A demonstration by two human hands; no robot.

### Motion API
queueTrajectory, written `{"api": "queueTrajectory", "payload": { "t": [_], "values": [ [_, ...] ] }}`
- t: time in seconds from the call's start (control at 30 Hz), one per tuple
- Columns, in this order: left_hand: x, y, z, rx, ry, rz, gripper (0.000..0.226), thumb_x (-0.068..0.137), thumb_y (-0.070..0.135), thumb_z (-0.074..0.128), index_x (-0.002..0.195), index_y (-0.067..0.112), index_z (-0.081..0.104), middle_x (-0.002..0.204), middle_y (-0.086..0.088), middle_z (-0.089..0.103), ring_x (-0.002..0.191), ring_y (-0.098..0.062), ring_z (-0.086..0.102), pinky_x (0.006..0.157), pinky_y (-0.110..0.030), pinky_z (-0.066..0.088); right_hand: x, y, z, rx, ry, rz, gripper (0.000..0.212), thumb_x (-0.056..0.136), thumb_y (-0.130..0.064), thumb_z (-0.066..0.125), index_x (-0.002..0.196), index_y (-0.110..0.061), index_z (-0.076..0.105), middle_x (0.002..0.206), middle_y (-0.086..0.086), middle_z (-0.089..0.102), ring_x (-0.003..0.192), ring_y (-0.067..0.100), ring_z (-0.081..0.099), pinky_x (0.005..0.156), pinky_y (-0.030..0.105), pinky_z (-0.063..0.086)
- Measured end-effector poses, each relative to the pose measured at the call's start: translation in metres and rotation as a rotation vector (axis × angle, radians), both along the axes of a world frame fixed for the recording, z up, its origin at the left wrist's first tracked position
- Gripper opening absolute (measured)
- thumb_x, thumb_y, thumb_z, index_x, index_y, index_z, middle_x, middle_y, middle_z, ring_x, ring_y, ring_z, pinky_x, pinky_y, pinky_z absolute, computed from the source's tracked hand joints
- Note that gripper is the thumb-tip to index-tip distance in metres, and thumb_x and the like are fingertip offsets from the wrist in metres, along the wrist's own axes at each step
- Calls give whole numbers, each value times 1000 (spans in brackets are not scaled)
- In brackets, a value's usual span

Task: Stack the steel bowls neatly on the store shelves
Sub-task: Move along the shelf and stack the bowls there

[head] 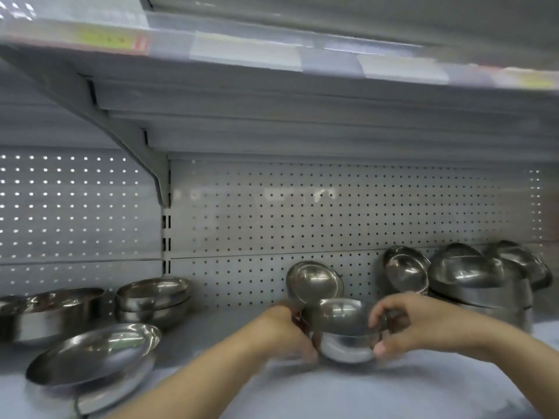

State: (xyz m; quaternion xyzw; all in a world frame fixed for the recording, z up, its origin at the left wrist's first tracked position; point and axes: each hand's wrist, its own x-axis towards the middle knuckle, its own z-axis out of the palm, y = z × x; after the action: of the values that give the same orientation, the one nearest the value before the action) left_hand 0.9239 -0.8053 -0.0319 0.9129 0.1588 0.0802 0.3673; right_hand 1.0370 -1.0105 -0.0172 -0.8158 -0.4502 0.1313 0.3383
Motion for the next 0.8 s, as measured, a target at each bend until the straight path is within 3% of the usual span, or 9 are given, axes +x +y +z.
{"api": "queueTrajectory", "payload": {
  "t": [0.07,0.13,0.33,0.43,0.57,0.73,0.8],
  "values": [
    [1,9,12,-25,-100,117,21,75,5,66,91,18,63,91,3,67,80,-10,58,71,-18,48,3,18,12,7,-85,-44,45,48,-57,82,86,-38,68,82,-17,71,74,-1,64,71,19,48],
    [3,21,24,-16,-225,267,15,82,9,62,97,13,65,97,-4,66,84,-16,56,73,-22,45,7,49,24,88,-138,-71,45,49,-57,81,85,-34,69,86,-16,71,85,4,65,75,23,51],
    [15,75,20,34,-457,624,17,88,15,56,95,4,67,98,-14,70,85,-23,60,74,-27,42,6,158,33,198,-79,107,18,69,-22,82,80,-17,69,90,-1,68,88,15,61,73,21,45],
    [17,100,-7,107,-389,697,14,89,15,54,92,7,65,94,-10,68,100,-26,63,74,-22,38,13,188,16,168,-76,99,26,67,-26,83,81,-10,68,76,-6,65,72,7,59,62,19,43],
    [20,119,-30,307,-224,700,26,96,10,41,107,5,64,116,-11,66,112,-23,59,89,-22,42,26,202,-13,129,-90,78,30,66,-36,82,86,-17,70,76,-11,66,72,2,59,61,16,41],
    [23,124,-34,327,-167,700,28,93,8,42,111,2,64,117,-14,65,113,-27,59,93,-27,45,28,207,-23,158,-116,70,27,67,-33,82,79,-13,68,65,-14,61,55,-7,54,47,4,36],
    [22,123,-34,335,-149,701,29,93,8,42,112,1,63,118,-15,65,114,-28,59,94,-28,45,27,208,-24,154,-137,62,33,67,-34,81,86,-10,70,69,-11,62,61,-3,55,52,10,39]
  ]
}}
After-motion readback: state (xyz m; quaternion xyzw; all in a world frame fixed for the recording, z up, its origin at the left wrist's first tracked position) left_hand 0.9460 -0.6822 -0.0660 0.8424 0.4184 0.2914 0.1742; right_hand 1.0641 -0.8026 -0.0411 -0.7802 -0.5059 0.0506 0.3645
